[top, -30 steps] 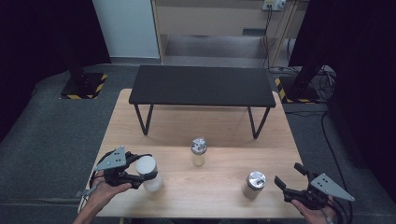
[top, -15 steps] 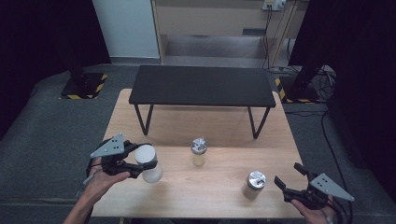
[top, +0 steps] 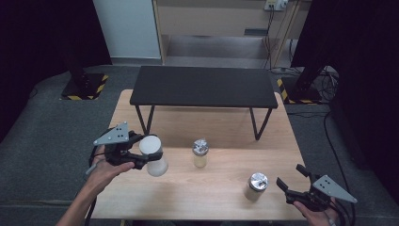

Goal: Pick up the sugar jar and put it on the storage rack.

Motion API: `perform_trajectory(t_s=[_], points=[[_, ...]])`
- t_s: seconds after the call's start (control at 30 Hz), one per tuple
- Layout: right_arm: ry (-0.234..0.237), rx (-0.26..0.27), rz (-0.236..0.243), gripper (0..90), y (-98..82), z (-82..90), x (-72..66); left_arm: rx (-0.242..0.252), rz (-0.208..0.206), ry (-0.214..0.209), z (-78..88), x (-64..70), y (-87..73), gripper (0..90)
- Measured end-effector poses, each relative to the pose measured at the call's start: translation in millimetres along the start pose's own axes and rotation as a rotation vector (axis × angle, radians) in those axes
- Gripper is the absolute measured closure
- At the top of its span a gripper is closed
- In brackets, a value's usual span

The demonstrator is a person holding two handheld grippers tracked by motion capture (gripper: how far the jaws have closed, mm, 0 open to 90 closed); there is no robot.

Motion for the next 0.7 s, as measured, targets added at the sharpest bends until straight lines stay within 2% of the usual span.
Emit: perform_trajectory(t_s=[0.37, 0.7], points=[[-0.002, 0.001, -0.002, 6.8, -0.1, 0.1, 0.3, 0.002, 0.010, 0.009, -1.7, -9.9, 19.6, 32.6], [-0.001, -0.001, -0.002, 6.8, -0.3, -0.4, 0.4, 0.001, 0.001, 0.032, 2.7, -18.9, 43.7, 32.6]])
Point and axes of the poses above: each handheld gripper's, and its own axes: z roughly backward along the jaws, y roughly out of its top, x roughly to its right, the point moved 7 cm from there along -z, roughly forward along the jaws, and after that the axes turned 3 degrees about x, right-handed, at the moved point
